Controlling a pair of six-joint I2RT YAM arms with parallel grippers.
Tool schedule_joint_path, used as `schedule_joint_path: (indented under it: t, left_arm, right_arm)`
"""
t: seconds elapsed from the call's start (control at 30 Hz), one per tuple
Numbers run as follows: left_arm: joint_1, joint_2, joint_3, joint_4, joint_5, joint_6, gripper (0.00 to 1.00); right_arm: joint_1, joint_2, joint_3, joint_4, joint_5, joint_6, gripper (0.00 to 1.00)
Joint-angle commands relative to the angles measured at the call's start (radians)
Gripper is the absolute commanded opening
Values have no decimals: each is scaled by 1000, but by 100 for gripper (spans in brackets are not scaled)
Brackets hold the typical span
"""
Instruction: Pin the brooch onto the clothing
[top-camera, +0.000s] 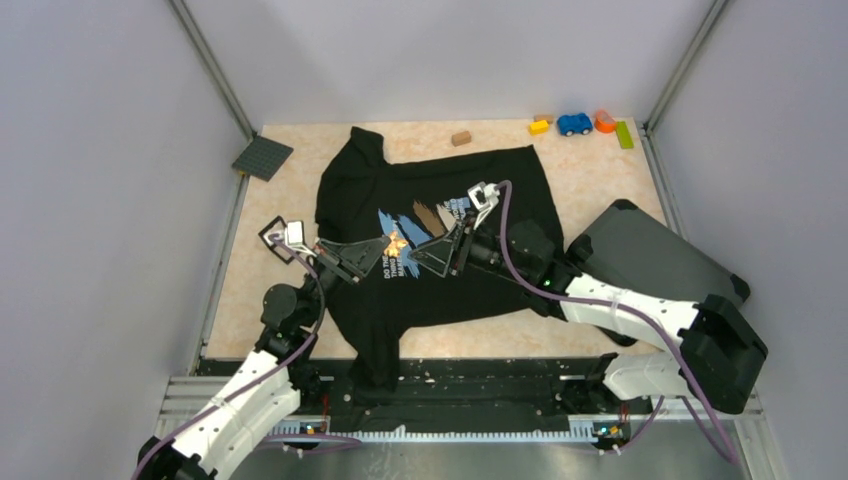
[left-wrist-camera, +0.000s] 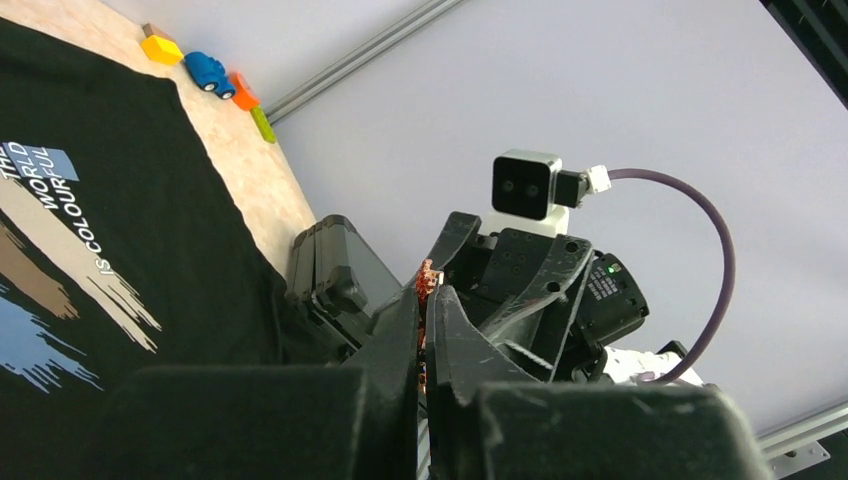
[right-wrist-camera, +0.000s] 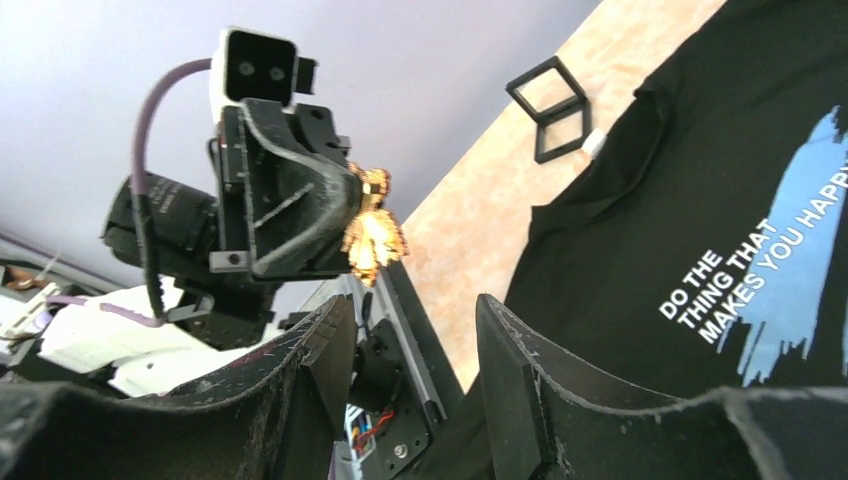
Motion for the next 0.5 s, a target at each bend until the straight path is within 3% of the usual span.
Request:
schedule_joint_path:
  t: [0.0, 0.47]
  left_arm:
    - [-2, -19, -24, 92, 0, -6, 0]
    - [-2, -11, -39, 123, -6, -18, 0]
  right_arm:
    - [-6, -3, 62, 106, -49, 38, 49]
    - [-7, 52, 141, 3, -10, -48, 44]
